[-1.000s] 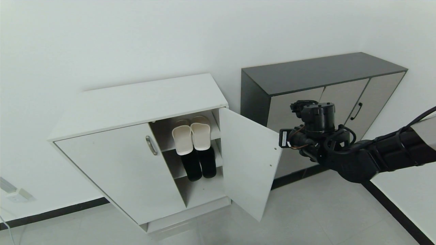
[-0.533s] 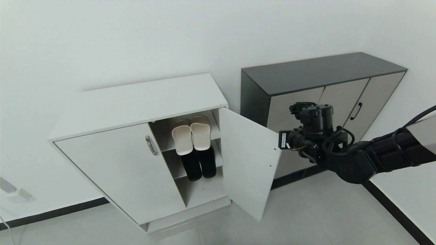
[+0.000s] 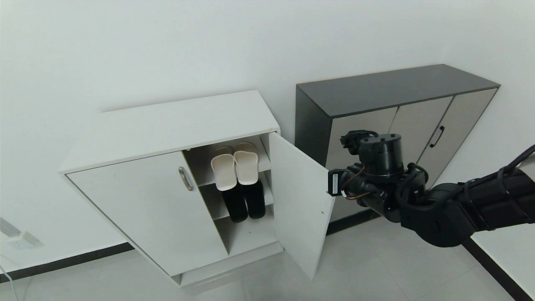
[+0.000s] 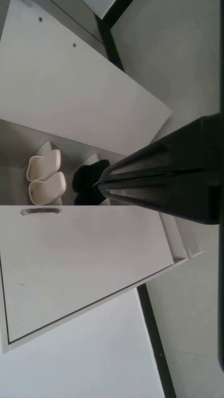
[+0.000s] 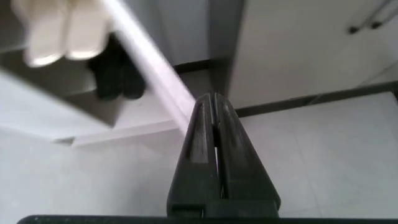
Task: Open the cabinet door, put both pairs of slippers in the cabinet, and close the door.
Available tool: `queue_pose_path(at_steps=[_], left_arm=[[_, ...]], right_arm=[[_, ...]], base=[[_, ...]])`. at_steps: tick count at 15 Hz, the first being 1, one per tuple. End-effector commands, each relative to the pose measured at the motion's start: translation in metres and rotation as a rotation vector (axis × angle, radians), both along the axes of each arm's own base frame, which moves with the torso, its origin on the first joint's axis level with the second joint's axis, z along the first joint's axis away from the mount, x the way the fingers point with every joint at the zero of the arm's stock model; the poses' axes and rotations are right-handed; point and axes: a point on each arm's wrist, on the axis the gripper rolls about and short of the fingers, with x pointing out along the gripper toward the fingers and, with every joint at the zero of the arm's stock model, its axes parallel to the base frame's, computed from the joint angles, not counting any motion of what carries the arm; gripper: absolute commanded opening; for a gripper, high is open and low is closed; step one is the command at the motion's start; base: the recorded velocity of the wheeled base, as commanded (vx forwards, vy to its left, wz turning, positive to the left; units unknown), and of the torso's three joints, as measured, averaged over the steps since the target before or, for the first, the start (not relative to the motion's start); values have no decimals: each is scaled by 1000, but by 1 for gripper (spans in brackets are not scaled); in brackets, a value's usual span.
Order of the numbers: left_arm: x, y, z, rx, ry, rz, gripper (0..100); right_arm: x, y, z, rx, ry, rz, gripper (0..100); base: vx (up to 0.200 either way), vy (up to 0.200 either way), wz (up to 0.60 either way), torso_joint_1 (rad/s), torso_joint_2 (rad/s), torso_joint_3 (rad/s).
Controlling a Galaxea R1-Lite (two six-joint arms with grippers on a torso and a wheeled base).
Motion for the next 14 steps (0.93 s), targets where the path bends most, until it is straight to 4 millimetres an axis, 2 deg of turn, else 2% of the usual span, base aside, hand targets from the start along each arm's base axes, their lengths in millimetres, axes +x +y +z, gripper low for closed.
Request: queue_pose_path(at_steps=[1, 3, 7, 11, 14], left_arm=[[0, 0, 0, 0, 0, 1, 0], [0, 0, 0, 0, 1, 1, 0], [0, 0, 0, 0, 1, 1, 0], [0, 0, 0, 0, 1, 1, 0], [0, 0, 0, 0, 1, 1, 0]], right_arm=[[-19, 7, 13, 18, -22, 48, 0], [-26, 7, 17, 25, -28, 60, 0], [-17, 9, 1, -2, 4, 46, 0], [-18, 10, 0, -3, 5, 52, 0], [-12, 19, -15, -19, 34, 68, 0]], base=[[0, 0, 0, 0, 0, 0], [0, 0, 0, 0, 0, 0], [0, 0, 0, 0, 0, 0], [0, 0, 0, 0, 0, 0], [0, 0, 0, 0, 0, 0]])
